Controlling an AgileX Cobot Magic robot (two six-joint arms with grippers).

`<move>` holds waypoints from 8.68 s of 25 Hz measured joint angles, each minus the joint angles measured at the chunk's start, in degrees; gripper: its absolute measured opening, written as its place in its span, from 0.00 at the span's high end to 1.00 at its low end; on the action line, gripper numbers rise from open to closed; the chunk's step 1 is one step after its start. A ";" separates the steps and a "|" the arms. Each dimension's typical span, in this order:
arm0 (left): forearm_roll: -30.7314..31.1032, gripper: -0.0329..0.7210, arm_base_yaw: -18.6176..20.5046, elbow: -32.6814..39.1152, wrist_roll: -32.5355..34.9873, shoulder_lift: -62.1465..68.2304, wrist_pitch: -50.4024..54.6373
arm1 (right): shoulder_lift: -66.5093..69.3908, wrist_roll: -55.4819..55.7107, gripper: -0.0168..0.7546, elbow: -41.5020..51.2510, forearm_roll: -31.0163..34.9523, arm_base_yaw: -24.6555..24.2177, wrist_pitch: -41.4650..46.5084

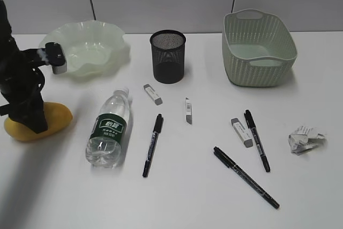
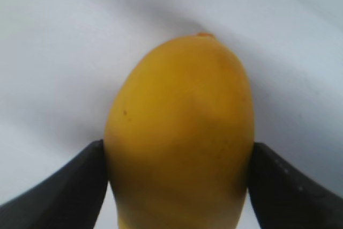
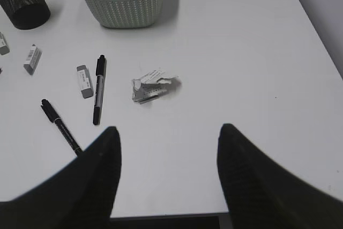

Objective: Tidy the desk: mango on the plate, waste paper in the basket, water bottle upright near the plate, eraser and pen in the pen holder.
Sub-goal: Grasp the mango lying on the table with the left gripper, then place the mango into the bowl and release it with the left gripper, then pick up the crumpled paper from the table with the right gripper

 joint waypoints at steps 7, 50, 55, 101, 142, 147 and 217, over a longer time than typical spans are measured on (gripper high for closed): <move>0.00 0.18 0.00 0.44 -0.27 -1.46 2.10 | 0.00 0.00 0.38 0.00 0.00 0.00 0.00; -21.62 0.17 0.64 -11.97 -40.78 4.65 -41.43 | 0.00 0.00 0.38 0.00 0.00 0.00 0.00; -21.62 0.14 0.64 -11.97 -40.78 4.64 -41.73 | 0.00 0.00 0.38 0.00 0.00 0.00 0.00; 7.52 0.26 4.00 -40.63 -57.32 -0.66 15.62 | 0.00 0.07 0.38 0.00 0.00 0.00 0.00; 7.87 0.28 4.00 11.24 -57.53 -75.33 16.94 | 0.00 0.14 0.38 0.00 0.00 0.00 0.00; 5.29 0.28 4.00 18.66 -57.53 -85.23 17.00 | 0.00 0.14 0.38 0.00 0.00 0.00 0.00; 1.31 0.30 4.00 42.67 -57.94 -113.80 8.15 | 85.79 5.24 0.21 -25.00 8.58 9.61 -6.48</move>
